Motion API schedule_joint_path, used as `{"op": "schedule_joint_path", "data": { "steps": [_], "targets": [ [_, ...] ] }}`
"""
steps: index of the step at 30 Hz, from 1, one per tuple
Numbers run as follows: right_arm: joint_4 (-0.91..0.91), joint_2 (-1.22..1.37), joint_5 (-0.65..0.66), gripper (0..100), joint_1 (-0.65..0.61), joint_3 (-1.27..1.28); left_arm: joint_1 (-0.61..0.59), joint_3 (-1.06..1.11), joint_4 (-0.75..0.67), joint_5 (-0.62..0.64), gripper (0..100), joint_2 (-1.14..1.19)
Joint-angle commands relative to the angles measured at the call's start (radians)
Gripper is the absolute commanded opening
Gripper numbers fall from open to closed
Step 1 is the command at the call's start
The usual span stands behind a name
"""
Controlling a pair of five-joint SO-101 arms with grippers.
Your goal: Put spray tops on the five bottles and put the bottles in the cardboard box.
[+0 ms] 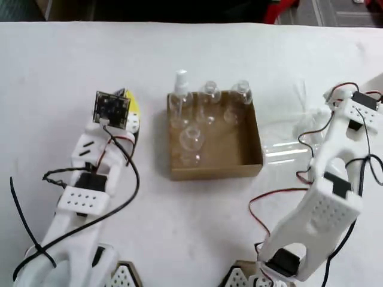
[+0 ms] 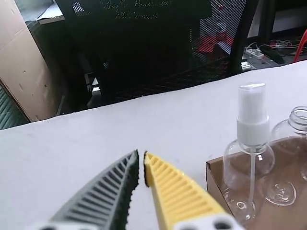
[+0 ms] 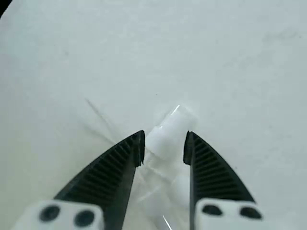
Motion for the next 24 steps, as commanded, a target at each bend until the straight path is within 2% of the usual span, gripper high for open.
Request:
{"op": "schedule_joint_path", "data": {
  "steps": [1, 5, 12, 24],
  "targets": [
    [0.045, 0.079, -0.081, 12.3, -0.015, -0.167, 0.007, -0.011, -0.028, -0.011, 2, -0.004],
    [0.085, 0.217, -0.126, 12.3, -0.013, -0.327, 0.008, -0.011, -0.028, -0.011, 2, -0.004],
    [0.222, 0.426, -0.126, 12.3, -0.024, -0.606, 0.008, -0.011, -0.032, -0.011, 2, -0.004],
    [0.44, 0.621, -0.118, 11.9, -0.008, -0.965, 0.008, -0.005, -0.063, -0.011, 2, -0.002]
  ]
}}
